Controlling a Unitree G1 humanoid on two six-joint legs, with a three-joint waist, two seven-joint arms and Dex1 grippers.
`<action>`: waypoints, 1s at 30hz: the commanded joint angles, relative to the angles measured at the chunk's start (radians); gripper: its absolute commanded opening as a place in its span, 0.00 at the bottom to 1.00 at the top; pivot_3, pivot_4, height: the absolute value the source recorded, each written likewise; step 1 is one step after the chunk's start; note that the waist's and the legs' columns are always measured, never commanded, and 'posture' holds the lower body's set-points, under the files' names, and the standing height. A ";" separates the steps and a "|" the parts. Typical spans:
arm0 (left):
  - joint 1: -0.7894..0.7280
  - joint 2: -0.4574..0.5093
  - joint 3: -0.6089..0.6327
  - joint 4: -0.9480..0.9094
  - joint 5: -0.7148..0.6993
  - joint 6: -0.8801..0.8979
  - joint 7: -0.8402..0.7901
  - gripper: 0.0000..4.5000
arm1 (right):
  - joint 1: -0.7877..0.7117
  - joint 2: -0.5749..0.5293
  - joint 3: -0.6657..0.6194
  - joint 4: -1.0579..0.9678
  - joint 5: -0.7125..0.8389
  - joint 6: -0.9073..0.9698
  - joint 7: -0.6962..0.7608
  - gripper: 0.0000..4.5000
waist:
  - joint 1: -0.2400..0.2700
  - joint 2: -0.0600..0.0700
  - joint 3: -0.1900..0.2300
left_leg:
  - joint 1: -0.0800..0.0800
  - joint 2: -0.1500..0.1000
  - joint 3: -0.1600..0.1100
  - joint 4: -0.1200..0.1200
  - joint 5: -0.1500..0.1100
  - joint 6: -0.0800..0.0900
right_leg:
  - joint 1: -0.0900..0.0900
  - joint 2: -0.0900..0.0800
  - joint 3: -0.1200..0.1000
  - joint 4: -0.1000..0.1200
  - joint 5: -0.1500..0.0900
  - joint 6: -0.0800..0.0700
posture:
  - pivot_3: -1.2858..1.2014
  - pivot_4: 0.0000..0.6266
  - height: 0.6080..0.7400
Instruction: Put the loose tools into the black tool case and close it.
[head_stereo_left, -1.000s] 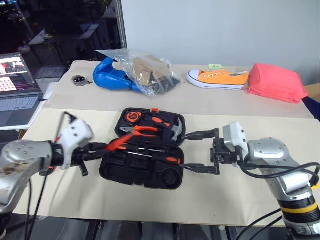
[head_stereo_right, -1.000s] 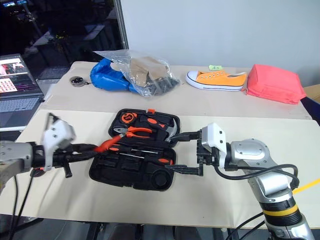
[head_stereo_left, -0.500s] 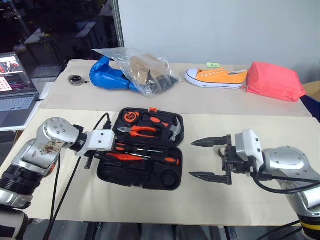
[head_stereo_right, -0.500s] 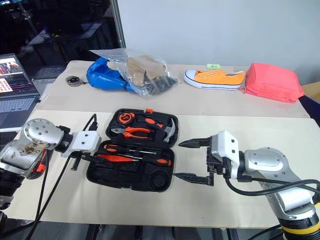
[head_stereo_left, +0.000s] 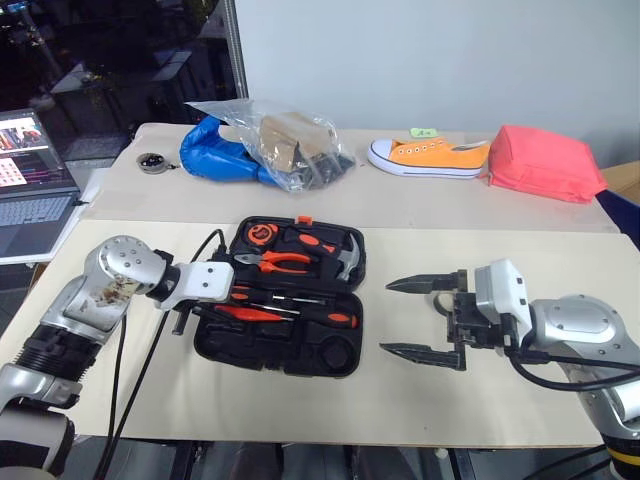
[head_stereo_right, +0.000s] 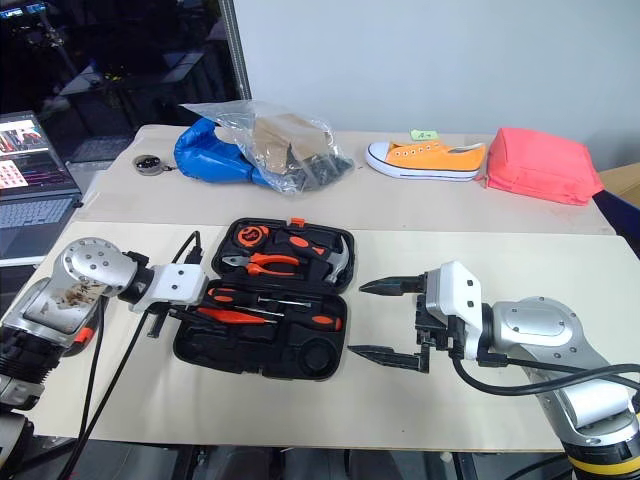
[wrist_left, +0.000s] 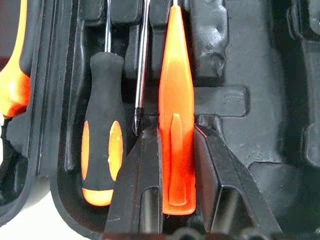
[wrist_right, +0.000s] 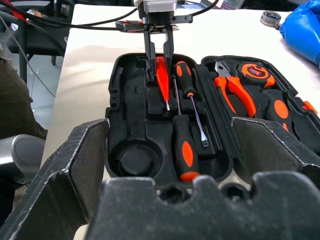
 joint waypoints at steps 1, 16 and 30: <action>-0.015 -0.001 -0.007 0.030 0.034 -0.040 -0.005 0.10 | -0.018 -0.011 -0.015 -0.029 0.016 0.005 -0.008 1.00 | 0.000 0.000 0.000 | 0.000 0.000 0.000 0.000 0.000 0.000 | 0.000 0.000 0.000 0.000 0.000 0.000 | 0.52 0.24 1.00; 0.002 -0.022 0.004 -0.018 -0.011 0.016 -0.032 0.10 | -0.021 -0.014 -0.008 -0.018 0.009 -0.003 -0.001 1.00 | 0.001 0.002 -0.001 | 0.000 0.000 0.000 0.001 0.000 0.000 | 0.001 0.000 0.000 0.001 0.000 0.000 | 0.52 0.24 1.00; 0.092 0.039 0.270 -0.167 -0.260 0.361 0.040 0.53 | -0.019 -0.002 0.000 -0.004 -0.005 -0.023 0.003 1.00 | -0.001 0.002 -0.001 | 0.000 0.001 -0.001 0.002 0.000 0.000 | 0.000 0.000 -0.001 0.001 0.000 -0.001 | 0.52 0.24 1.00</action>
